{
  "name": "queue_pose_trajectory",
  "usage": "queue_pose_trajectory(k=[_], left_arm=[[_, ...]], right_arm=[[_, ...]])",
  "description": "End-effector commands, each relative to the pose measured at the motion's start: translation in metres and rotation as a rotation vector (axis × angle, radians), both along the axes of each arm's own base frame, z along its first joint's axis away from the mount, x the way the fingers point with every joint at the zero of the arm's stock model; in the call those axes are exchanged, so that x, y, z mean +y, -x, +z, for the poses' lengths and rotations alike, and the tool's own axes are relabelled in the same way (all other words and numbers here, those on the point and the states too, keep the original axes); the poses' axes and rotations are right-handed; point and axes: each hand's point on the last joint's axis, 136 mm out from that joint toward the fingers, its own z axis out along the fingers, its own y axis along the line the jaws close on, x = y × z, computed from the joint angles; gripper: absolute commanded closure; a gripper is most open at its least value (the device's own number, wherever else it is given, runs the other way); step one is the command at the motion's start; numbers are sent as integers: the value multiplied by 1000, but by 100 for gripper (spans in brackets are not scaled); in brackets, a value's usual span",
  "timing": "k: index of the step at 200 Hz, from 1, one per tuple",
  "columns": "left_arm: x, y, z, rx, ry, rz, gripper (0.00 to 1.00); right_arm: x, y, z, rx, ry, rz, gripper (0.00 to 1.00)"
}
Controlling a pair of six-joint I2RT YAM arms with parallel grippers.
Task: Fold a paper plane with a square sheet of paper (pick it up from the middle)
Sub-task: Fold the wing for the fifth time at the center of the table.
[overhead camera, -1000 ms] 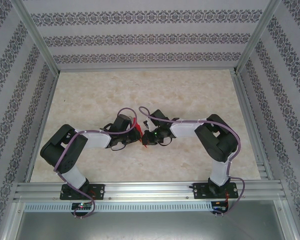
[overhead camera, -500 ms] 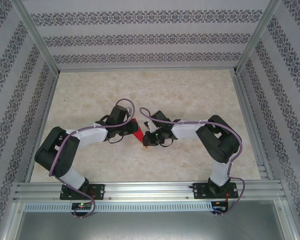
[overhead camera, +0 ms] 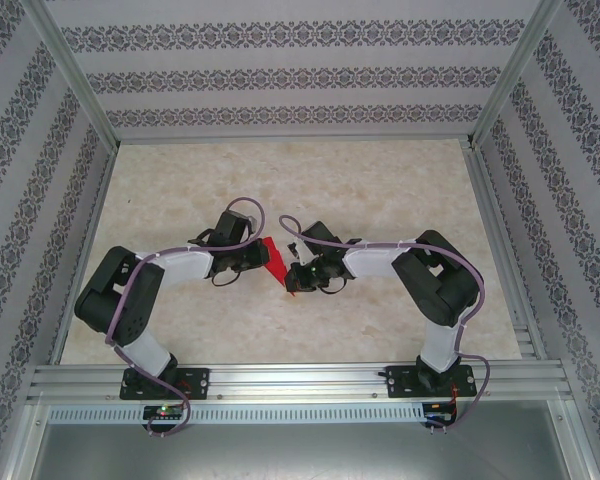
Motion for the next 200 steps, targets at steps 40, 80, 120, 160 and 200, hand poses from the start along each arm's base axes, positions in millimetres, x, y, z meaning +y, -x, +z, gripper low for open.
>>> queue_pose_trajectory(k=[40,80,120,160,200], left_arm=[[3,-12,-4,-19,0,-10,89],[5,-13,-9,-9,-4,-10,89],[7,-12,-14,8,-17,-2,89],[18,-7,-22,31,-59,34,89],[18,-2,-26,45,-49,25,89]], right_arm=[[-37,33,-48,123,186,-2,92],[-38,34,-49,126,187,-1,92],[-40,36,-50,131,191,0,92],[-42,38,-47,130,190,1,92],[-5,3,6,50,29,-22,91]])
